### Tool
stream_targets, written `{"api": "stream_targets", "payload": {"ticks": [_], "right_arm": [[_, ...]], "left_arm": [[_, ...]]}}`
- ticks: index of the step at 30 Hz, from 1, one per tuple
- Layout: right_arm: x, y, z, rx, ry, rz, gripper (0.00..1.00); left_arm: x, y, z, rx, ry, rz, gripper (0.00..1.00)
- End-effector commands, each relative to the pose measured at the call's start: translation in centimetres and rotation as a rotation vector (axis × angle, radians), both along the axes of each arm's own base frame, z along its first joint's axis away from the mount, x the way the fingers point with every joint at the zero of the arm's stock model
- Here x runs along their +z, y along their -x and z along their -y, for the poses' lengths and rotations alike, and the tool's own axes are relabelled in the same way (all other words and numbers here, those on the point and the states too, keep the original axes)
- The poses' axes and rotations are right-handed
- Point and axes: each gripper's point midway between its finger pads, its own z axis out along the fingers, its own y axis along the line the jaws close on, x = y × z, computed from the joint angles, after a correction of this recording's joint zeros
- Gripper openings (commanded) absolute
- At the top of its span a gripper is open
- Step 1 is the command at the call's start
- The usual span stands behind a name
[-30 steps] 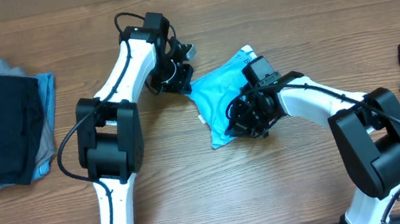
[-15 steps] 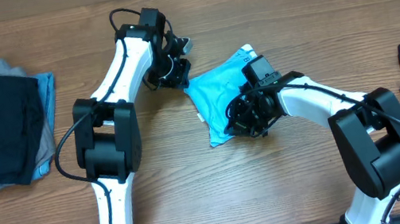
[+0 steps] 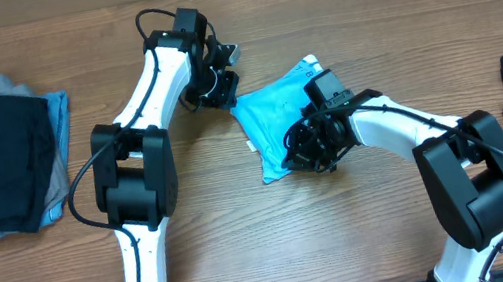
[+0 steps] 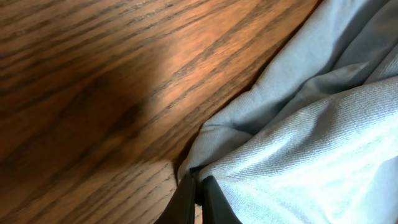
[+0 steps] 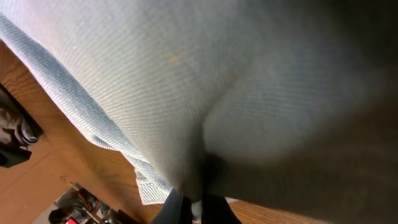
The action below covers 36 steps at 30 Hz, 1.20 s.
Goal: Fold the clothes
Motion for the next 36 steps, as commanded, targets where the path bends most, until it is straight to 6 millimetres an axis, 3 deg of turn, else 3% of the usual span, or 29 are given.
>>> {"api": "stream_targets", "payload": {"ticks": [1, 11, 12, 13, 14, 15, 16, 18, 20, 22, 26, 29, 31, 33, 35, 36], "right_arm": [[0.7, 0.0, 0.2, 0.001, 0.019, 0.019, 0.04], [0.7, 0.3, 0.3, 0.002, 0.024, 0.007, 0.04], [0.7, 0.3, 0.3, 0.002, 0.024, 0.006, 0.14], [0.7, 0.3, 0.2, 0.003, 0.019, 0.005, 0.24], [0.8, 0.3, 0.1, 0.004, 0.011, 0.005, 0.42], [1.1, 0.1, -0.2, 0.007, -0.014, 0.009, 0.58], [1.3, 0.0, -0.4, 0.008, -0.031, 0.012, 0.66], [1.7, -0.2, -0.8, 0.01, -0.071, 0.016, 0.7], [2.2, -0.2, -1.0, 0.01, -0.105, 0.009, 0.79], [2.6, -0.2, -1.0, 0.007, -0.127, -0.009, 0.83], [3.9, -0.2, -0.8, 0.024, -0.144, -0.012, 0.83], [5.9, -0.6, -0.6, 0.057, -0.149, 0.03, 0.79], [7.9, -1.2, -0.3, 0.079, -0.155, 0.08, 0.77], [9.8, -1.8, 0.1, 0.093, -0.155, 0.142, 0.64], [11.0, -2.6, 0.8, 0.091, -0.142, 0.2, 0.37], [11.4, -3.3, 1.7, 0.072, -0.113, 0.237, 0.22]], "left_arm": [[-0.1, -2.3, -2.7, 0.06, -0.086, 0.062, 0.04], [-0.1, -2.7, -2.9, 0.07, -0.097, 0.079, 0.07], [0.0, -2.8, -2.8, 0.07, -0.093, 0.08, 0.15], [0.2, -2.9, -2.8, 0.07, -0.09, 0.082, 0.41], [0.4, -3.0, -2.7, 0.073, -0.087, 0.085, 0.75], [1.2, -3.3, -2.6, 0.089, -0.083, 0.091, 0.95], [2.1, -3.7, -2.5, 0.104, -0.077, 0.098, 0.97], [3.9, -4.3, -2.3, 0.121, -0.064, 0.117, 0.98], [6.1, -4.8, -2.1, 0.134, -0.046, 0.135, 0.96], [8.4, -5.0, -1.5, 0.128, -0.012, 0.15, 0.95], [11.8, -4.1, 0.1, 0.101, 0.094, 0.134, 0.85], [12.4, -2.9, 1.4, 0.079, 0.174, 0.08, 0.68], [11.8, -2.4, 1.5, 0.078, 0.182, 0.049, 0.43], [11.3, -2.0, 1.6, 0.076, 0.18, 0.026, 0.19], [10.6, -1.4, 1.8, 0.071, 0.173, 0.001, 0.04], [10.2, -1.1, 2.0, 0.066, 0.17, -0.012, 0.04]]}}
